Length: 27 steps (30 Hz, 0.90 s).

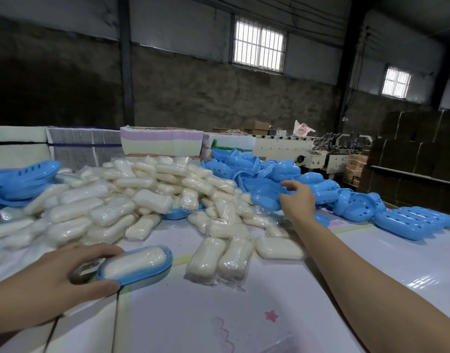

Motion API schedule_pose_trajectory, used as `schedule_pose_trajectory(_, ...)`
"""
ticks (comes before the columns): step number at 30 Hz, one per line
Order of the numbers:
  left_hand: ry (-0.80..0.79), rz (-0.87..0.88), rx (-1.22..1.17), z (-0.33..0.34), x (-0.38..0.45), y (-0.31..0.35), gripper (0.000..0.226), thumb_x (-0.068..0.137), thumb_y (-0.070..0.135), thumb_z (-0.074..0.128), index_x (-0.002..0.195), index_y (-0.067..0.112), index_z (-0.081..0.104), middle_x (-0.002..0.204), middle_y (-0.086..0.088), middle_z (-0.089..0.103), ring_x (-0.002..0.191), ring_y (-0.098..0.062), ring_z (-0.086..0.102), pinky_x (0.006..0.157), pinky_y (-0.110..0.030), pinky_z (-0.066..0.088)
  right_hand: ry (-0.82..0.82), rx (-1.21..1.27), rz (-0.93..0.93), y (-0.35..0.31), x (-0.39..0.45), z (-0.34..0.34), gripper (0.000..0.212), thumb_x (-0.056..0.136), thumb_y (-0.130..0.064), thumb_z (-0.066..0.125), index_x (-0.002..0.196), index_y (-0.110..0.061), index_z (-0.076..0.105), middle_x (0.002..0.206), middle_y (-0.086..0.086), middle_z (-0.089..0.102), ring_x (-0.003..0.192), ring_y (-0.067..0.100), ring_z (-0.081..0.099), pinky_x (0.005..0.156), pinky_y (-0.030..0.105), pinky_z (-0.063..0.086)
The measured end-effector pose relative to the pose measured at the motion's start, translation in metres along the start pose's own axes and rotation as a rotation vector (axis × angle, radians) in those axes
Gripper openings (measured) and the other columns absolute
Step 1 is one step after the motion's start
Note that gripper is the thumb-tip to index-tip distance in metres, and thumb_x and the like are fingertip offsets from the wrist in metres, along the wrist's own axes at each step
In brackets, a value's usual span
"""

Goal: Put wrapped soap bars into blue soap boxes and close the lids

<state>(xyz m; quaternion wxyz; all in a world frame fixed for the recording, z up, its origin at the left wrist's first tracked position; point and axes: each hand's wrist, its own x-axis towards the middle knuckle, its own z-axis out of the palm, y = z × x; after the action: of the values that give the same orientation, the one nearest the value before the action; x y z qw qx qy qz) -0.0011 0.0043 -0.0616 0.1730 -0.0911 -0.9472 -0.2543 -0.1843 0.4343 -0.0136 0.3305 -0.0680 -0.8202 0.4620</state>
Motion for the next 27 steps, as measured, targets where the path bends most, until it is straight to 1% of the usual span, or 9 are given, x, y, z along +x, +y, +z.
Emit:
schedule_pose_trajectory(4, -0.033, -0.03, -0.038, -0.003, -0.003, 0.009, 0.087, 0.037, 0.105, 0.051, 0.118, 0.071, 0.052, 0.107, 0.048, 0.054, 0.106, 0.021, 0.049, 0.084, -0.024, 0.049, -0.08, 0.157, -0.152, -0.051, -0.028, 0.017, 0.036, 0.08, 0.0, 0.053, 0.098, -0.028, 0.069, 0.107, -0.007, 0.068, 0.081, 0.004, 0.06, 0.068, 0.024, 0.051)
schedule_pose_trajectory(7, -0.094, -0.073, -0.17, -0.007, -0.005, 0.017, 0.096, 0.036, 0.097, 0.067, 0.124, 0.072, 0.039, 0.112, 0.046, 0.059, 0.109, 0.019, 0.056, 0.095, -0.025, 0.051, -0.173, 0.163, -0.438, -0.094, -0.067, 0.039, 0.029, 0.08, -0.001, 0.058, 0.095, -0.021, 0.073, 0.093, -0.01, 0.066, 0.079, 0.0, 0.056, 0.076, 0.023, 0.047)
schedule_pose_trajectory(11, -0.166, -0.134, -0.275, -0.011, -0.008, 0.025, 0.108, 0.038, 0.085, 0.079, 0.13, 0.067, 0.024, 0.117, 0.036, 0.064, 0.112, 0.011, 0.06, 0.099, -0.021, 0.048, -0.22, 0.044, -0.982, -0.135, -0.119, 0.06, 0.02, 0.078, -0.002, 0.062, 0.094, -0.01, 0.071, 0.092, 0.003, 0.065, 0.082, 0.022, 0.059, 0.068, 0.036, 0.049)
schedule_pose_trajectory(14, -0.16, -0.14, -0.298, -0.01, -0.007, 0.026, 0.111, 0.046, 0.071, 0.082, 0.141, 0.054, 0.025, 0.12, 0.022, 0.07, 0.116, 0.004, 0.061, 0.103, -0.023, 0.048, -0.268, -0.049, -1.191, -0.137, -0.147, 0.073, 0.015, 0.083, -0.004, 0.061, 0.095, -0.006, 0.069, 0.096, 0.009, 0.064, 0.087, 0.028, 0.059, 0.063, 0.042, 0.051)
schedule_pose_trajectory(17, -0.159, -0.146, -0.267, -0.01, -0.006, 0.026, 0.106, 0.049, 0.07, 0.079, 0.141, 0.051, 0.029, 0.118, 0.02, 0.069, 0.113, 0.005, 0.061, 0.098, -0.019, 0.049, -0.491, 0.01, -1.109, -0.129, -0.156, 0.079, 0.018, 0.084, -0.002, 0.06, 0.099, -0.009, 0.063, 0.101, 0.004, 0.057, 0.091, 0.019, 0.052, 0.077, 0.04, 0.048)
schedule_pose_trajectory(20, -0.134, -0.127, -0.184, -0.009, -0.005, 0.027, 0.093, 0.053, 0.072, 0.073, 0.136, 0.051, 0.036, 0.116, 0.022, 0.062, 0.11, 0.001, 0.06, 0.099, -0.027, 0.051, -0.737, 0.162, -0.865, -0.123, -0.154, 0.075, 0.019, 0.088, -0.006, 0.057, 0.102, -0.02, 0.057, 0.099, -0.012, 0.052, 0.087, 0.004, 0.048, 0.078, 0.029, 0.041)
schedule_pose_trajectory(23, -0.103, -0.105, -0.128, -0.008, -0.003, 0.029, 0.09, 0.054, 0.073, 0.069, 0.135, 0.052, 0.035, 0.116, 0.025, 0.054, 0.107, 0.002, 0.056, 0.096, -0.028, 0.052, -1.008, 0.226, -0.627, -0.121, -0.154, 0.067, 0.018, 0.091, -0.021, 0.053, 0.102, -0.036, 0.052, 0.103, -0.012, 0.056, 0.091, 0.012, 0.055, 0.084, 0.036, 0.048)
schedule_pose_trajectory(25, -0.1, -0.092, -0.133, -0.008, -0.002, 0.029, 0.089, 0.056, 0.071, 0.069, 0.136, 0.052, 0.034, 0.122, 0.025, 0.053, 0.111, 0.004, 0.055, 0.098, -0.029, 0.051, -1.113, 0.208, -0.572, -0.122, -0.152, 0.064, 0.021, 0.086, -0.022, 0.056, 0.101, -0.036, 0.055, 0.116, -0.006, 0.059, 0.103, 0.018, 0.057, 0.094, 0.04, 0.048)
schedule_pose_trajectory(27, -0.11, -0.077, -0.137, -0.007, -0.002, 0.029, 0.089, 0.058, 0.07, 0.068, 0.137, 0.052, 0.033, 0.13, 0.023, 0.053, 0.115, 0.003, 0.054, 0.101, -0.031, 0.051, -1.172, 0.204, -0.553, -0.123, -0.152, 0.064, 0.01, 0.082, -0.02, 0.06, 0.09, -0.027, 0.063, 0.125, -0.007, 0.059, 0.11, 0.012, 0.059, 0.098, 0.029, 0.048)
